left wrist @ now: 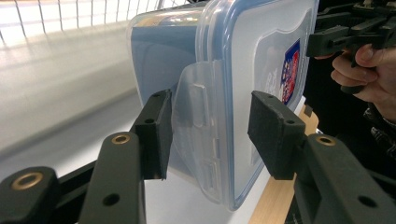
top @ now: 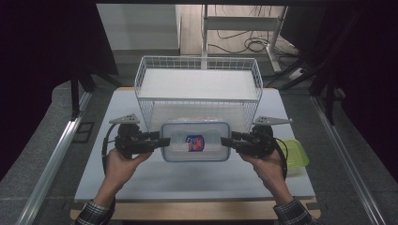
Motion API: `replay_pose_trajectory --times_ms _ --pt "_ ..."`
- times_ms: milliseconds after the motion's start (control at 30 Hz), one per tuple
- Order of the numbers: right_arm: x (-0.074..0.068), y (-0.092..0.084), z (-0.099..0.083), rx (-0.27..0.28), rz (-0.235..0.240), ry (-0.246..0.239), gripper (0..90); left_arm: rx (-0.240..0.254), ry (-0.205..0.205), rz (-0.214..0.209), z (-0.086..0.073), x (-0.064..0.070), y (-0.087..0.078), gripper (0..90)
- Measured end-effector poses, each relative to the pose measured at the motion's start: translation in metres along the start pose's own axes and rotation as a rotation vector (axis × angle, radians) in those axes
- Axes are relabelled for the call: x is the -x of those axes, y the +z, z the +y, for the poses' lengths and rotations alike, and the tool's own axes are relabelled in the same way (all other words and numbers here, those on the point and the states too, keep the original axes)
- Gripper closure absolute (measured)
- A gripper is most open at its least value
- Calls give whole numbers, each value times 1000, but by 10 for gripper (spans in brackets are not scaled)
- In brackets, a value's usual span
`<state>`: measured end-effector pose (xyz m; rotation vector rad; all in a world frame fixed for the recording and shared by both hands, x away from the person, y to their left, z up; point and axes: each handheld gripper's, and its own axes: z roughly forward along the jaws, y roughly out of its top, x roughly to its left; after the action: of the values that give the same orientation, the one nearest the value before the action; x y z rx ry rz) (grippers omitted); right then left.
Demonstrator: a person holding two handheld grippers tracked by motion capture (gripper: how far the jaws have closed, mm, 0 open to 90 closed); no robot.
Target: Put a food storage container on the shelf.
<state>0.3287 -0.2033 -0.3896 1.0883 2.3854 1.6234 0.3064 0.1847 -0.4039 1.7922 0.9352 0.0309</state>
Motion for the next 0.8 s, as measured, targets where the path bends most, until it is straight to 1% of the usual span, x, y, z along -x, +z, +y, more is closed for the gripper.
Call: replay_pose_trajectory --times_ms 300,433,633,667,700,767,800 --pt "-3 0 32 32 -3 -24 526 32 17 14 28 -2 -13 508" --pt "-4 0 46 45 -4 -35 526 47 19 13 39 -4 -18 509" --pt "-4 1 66 58 -7 -40 526 58 19 12 57 -9 -23 509" --pt "-3 1 70 61 -7 -45 526 58 19 12 57 -9 -23 509" --pt "-3 2 73 65 -9 -45 526 58 22 12 63 -11 -24 509" --pt "-2 2 79 66 -7 -38 526 60 25 14 69 -12 -24 509" --pt "-1 2 81 68 -7 -41 526 60 25 14 69 -12 -24 509"
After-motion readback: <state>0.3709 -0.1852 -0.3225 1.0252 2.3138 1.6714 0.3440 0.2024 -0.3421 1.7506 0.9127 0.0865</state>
